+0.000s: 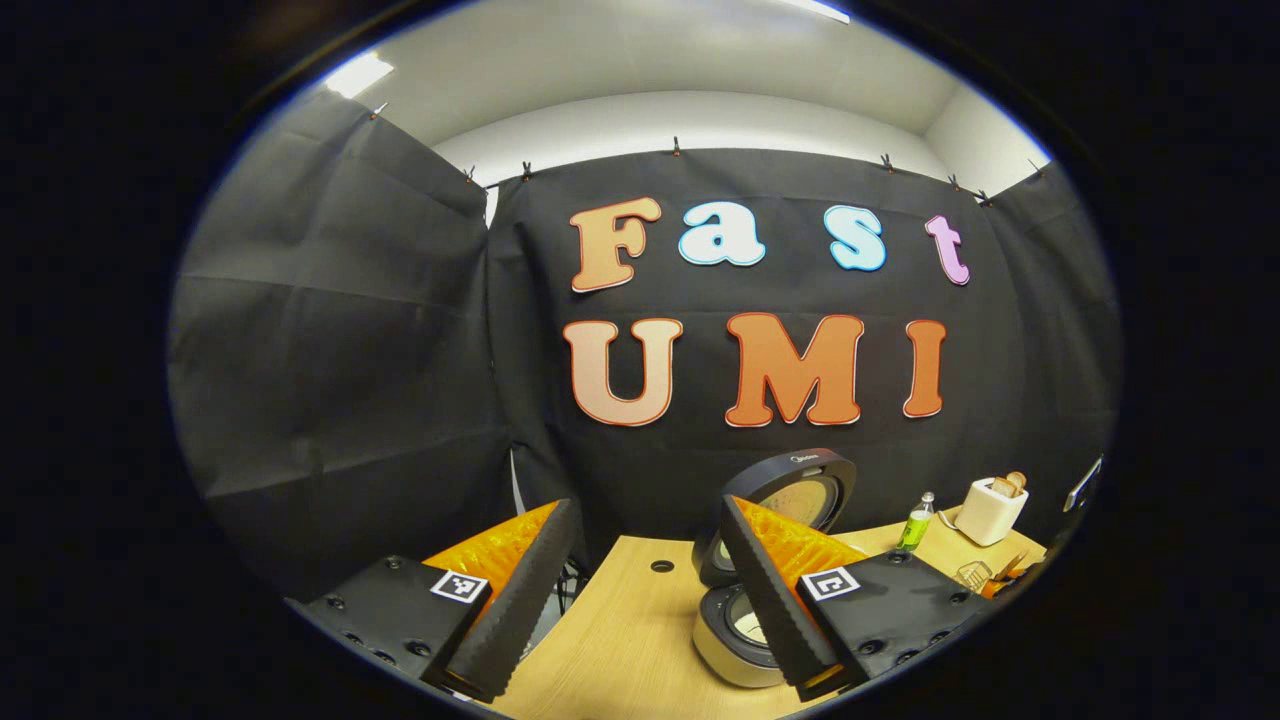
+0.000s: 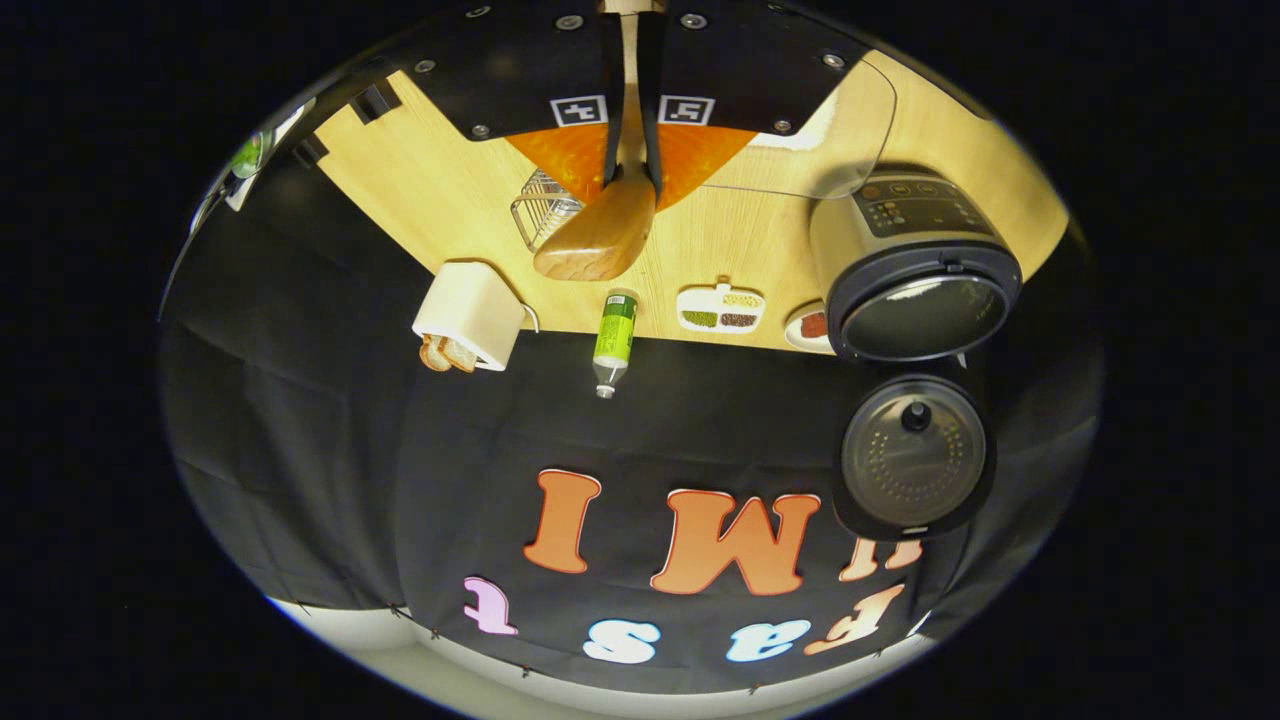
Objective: Close the left gripper, press the button to open the rice cooker; take a wooden spoon from the chopstick holder with the right hand, scoop a spoonful of rice and pour it into the rice cooker, then put the wooden spoon back into the chopstick holder.
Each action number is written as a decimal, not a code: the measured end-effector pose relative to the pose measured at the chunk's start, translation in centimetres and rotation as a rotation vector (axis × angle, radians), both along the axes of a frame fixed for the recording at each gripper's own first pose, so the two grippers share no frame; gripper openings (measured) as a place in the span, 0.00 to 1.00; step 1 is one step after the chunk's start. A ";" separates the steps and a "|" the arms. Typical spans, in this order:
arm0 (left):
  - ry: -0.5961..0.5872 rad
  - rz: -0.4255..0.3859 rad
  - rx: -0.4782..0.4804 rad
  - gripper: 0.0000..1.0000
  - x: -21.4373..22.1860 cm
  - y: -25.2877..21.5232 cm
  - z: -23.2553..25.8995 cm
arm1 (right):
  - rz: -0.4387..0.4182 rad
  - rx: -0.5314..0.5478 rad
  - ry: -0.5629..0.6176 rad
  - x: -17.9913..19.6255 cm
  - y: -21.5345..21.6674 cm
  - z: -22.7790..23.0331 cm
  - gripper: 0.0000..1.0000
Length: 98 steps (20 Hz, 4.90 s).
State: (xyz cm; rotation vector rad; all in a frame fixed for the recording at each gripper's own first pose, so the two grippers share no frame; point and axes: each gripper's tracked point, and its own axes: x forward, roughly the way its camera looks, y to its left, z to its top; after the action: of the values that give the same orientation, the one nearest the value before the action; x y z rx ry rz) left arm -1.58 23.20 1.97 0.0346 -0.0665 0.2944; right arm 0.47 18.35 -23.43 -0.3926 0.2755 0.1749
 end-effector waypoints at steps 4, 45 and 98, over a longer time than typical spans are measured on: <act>0.016 0.011 -0.006 0.96 -0.2 1.0 -0.8 | -0.044 -0.061 0.054 -0.5 -0.9 -3.3 0.05; 0.038 -0.036 -0.018 0.95 2.1 0.4 -1.7 | -0.269 1.254 0.459 -2.5 -1.3 0.4 0.04; 0.061 0.049 -0.045 0.95 0.7 5.7 -4.3 | 0.237 0.657 0.036 6.3 22.8 21.1 0.04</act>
State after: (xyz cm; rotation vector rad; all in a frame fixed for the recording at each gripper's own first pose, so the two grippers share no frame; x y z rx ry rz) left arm -0.87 28.90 -2.29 0.0011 0.0017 0.3433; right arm 6.73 41.14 -2.32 0.2326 0.1918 0.4886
